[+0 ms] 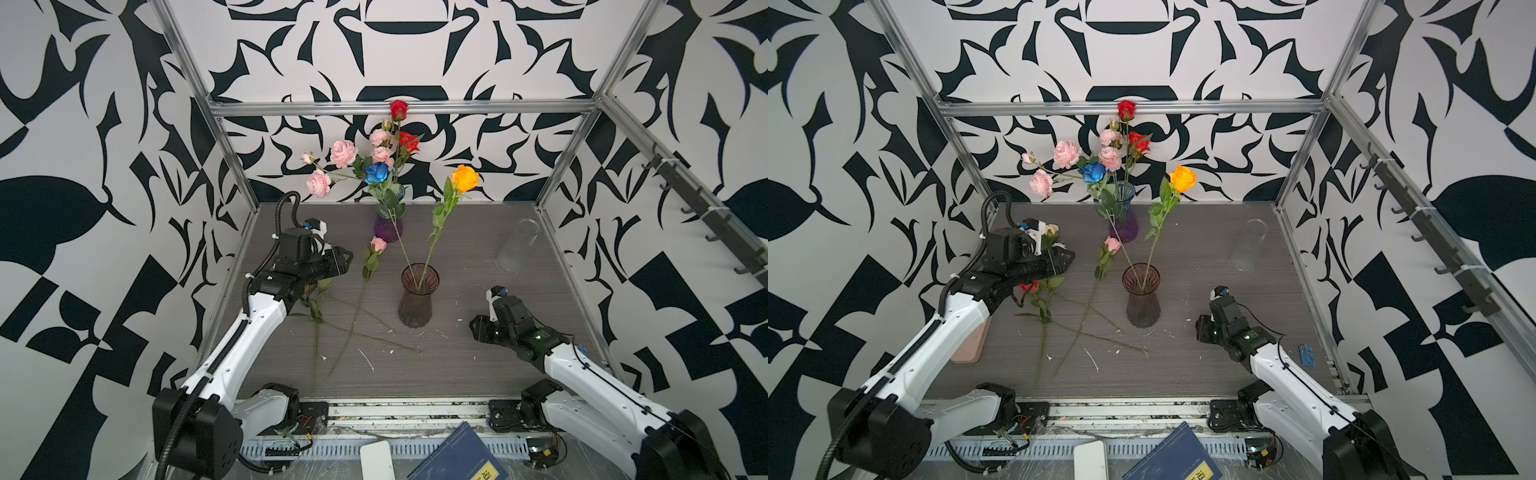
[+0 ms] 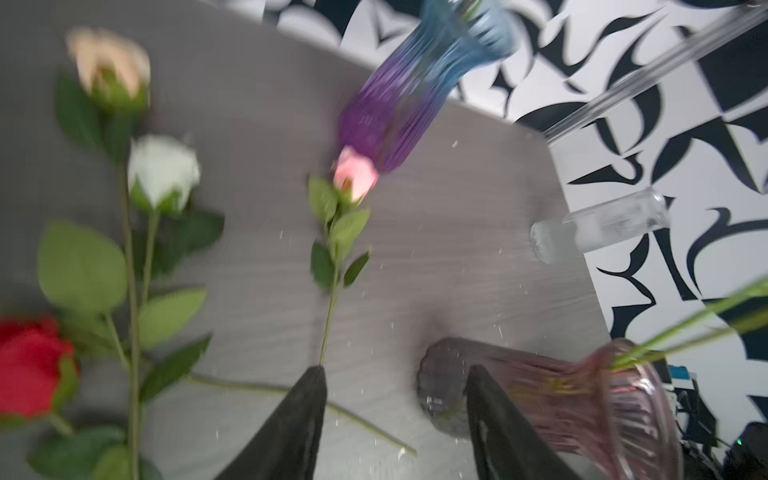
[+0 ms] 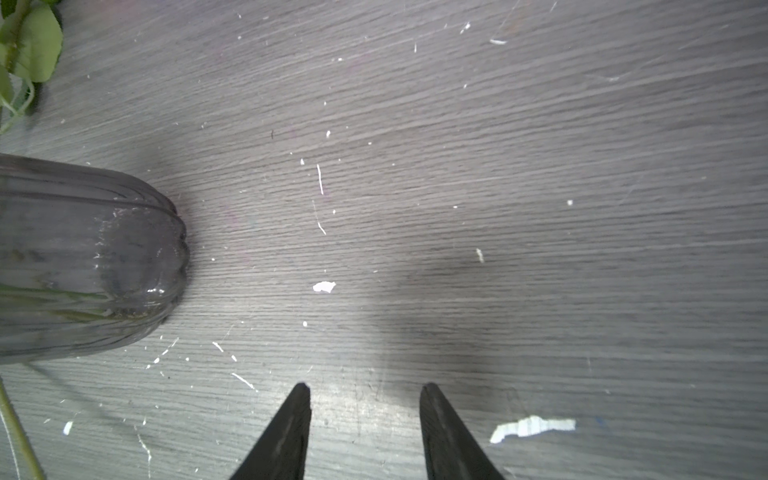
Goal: Arrange the flowers into the vase
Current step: 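Release the blue rose and lower the left gripper to the pink rose stem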
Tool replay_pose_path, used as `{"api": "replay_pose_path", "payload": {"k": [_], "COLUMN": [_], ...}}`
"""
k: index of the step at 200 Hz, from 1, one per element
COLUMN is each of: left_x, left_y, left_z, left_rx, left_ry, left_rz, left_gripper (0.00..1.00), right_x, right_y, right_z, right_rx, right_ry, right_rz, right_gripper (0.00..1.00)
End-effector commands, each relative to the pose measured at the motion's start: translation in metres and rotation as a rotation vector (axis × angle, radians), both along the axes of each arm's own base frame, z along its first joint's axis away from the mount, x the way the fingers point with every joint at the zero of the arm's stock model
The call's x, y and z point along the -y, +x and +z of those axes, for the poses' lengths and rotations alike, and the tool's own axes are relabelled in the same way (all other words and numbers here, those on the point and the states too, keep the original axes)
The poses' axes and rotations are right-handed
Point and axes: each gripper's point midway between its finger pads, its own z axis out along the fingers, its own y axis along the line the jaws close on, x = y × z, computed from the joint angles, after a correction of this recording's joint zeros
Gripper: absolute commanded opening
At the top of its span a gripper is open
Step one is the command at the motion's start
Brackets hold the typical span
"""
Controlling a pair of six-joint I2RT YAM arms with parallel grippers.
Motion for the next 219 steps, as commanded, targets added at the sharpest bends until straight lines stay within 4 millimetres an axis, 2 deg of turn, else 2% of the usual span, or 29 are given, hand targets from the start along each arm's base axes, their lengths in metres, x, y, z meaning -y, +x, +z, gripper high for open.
{"api": "replay_pose_path", "payload": {"k": [1, 5, 10, 42, 80, 98, 130, 152, 219], "left_x": [0.016, 0.016, 0.017, 0.025, 0.051, 0.054, 0.048, 0.045, 0.054], "left_y": [-0.010, -0.009, -0.005, 0.005, 0.009, 0.012, 0.020, 0.024, 0.027], "left_z": [-0.028, -0.031, -0.047, -0.095, -0.136, -0.150, -0.164, -0.167, -0.172], "left_rx": [-0.129, -0.136, -0.174, -0.274, -0.360, -0.381, -0.381, -0.370, -0.379], "left_ry": [-0.053, -0.047, -0.030, 0.042, 0.134, 0.165, 0.234, 0.272, 0.267], "left_rz": [-0.068, -0.069, -0.073, -0.100, -0.168, -0.172, -0.151, -0.145, -0.171], "left_gripper": [0.56, 0.56, 0.55, 0.54, 0.52, 0.51, 0.48, 0.47, 0.37], "right_x": [-0.001, -0.001, 0.000, 0.000, 0.000, 0.000, 0.000, 0.000, -0.001], "right_y": [0.006, 0.006, 0.006, 0.006, 0.006, 0.006, 0.006, 0.006, 0.006], "right_z": [0.008, 0.008, 0.008, 0.008, 0.008, 0.008, 0.008, 0.008, 0.008], "right_rx": [0.033, 0.033, 0.035, 0.036, 0.037, 0.037, 0.037, 0.037, 0.034], "right_ry": [-0.009, -0.009, -0.009, -0.011, -0.011, -0.011, -0.011, -0.011, -0.010], "right_rz": [0.000, 0.001, 0.000, 0.000, -0.001, -0.001, -0.001, -0.001, 0.002], "right_gripper": [0.47, 0.47, 0.47, 0.47, 0.47, 0.47, 0.47, 0.47, 0.47]}}
